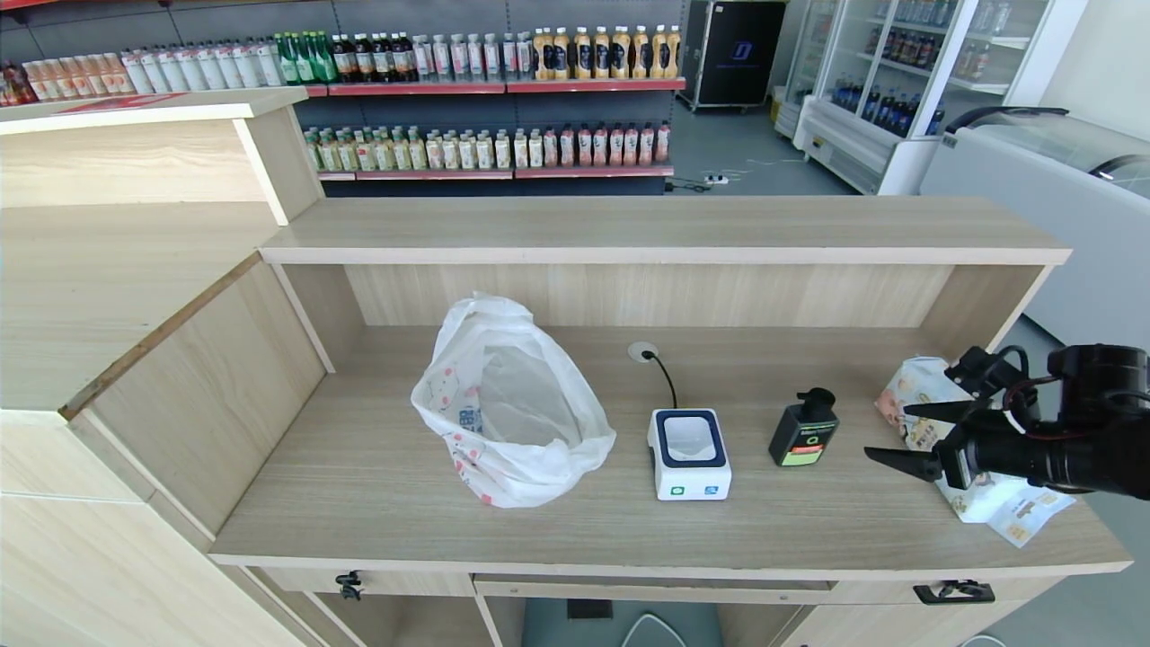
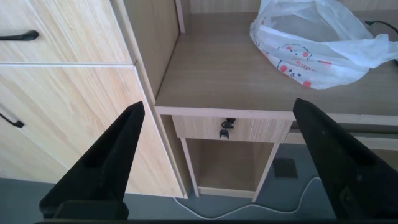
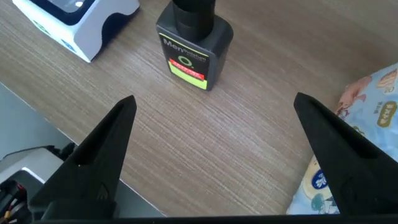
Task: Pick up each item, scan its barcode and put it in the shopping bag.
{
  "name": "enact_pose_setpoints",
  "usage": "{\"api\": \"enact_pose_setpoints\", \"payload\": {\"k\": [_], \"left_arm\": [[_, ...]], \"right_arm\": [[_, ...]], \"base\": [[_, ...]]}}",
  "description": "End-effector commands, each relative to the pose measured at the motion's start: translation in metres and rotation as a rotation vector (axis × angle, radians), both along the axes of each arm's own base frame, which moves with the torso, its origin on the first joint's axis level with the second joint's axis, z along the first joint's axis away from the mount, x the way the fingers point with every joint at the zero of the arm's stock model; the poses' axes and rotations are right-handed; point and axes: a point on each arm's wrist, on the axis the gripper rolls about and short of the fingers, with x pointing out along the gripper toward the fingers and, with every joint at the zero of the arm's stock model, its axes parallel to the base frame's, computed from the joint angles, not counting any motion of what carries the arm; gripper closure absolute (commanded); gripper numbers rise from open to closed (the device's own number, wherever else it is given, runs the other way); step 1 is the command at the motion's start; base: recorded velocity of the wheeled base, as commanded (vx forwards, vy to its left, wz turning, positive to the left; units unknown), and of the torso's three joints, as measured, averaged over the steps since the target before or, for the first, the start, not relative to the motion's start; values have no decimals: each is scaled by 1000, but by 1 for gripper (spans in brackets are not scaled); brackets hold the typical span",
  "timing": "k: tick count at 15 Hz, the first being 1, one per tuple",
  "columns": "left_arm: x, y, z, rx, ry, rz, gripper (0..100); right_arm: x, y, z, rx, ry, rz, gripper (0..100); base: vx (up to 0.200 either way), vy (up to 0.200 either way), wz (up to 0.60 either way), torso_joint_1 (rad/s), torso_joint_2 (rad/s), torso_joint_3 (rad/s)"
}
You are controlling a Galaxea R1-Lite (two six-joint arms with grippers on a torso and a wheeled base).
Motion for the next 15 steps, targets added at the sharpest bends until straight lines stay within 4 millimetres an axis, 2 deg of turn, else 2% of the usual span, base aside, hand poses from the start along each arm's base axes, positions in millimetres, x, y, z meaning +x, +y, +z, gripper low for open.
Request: {"api": "enact_pose_setpoints", "payload": {"k": [1, 8, 15], "left_arm": [[0, 0, 0, 0, 0, 1, 0], [0, 0, 0, 0, 0, 1, 0], [0, 0, 0, 0, 0, 1, 0]], "right_arm": [[9, 1, -9, 21, 10, 43, 0], [36, -3, -22, 33, -11, 91, 0], [55, 12, -47, 54, 15, 172, 0]], "base": [[0, 0, 0, 0, 0, 0], [0, 0, 0, 0, 0, 0], [0, 0, 0, 0, 0, 0]]}}
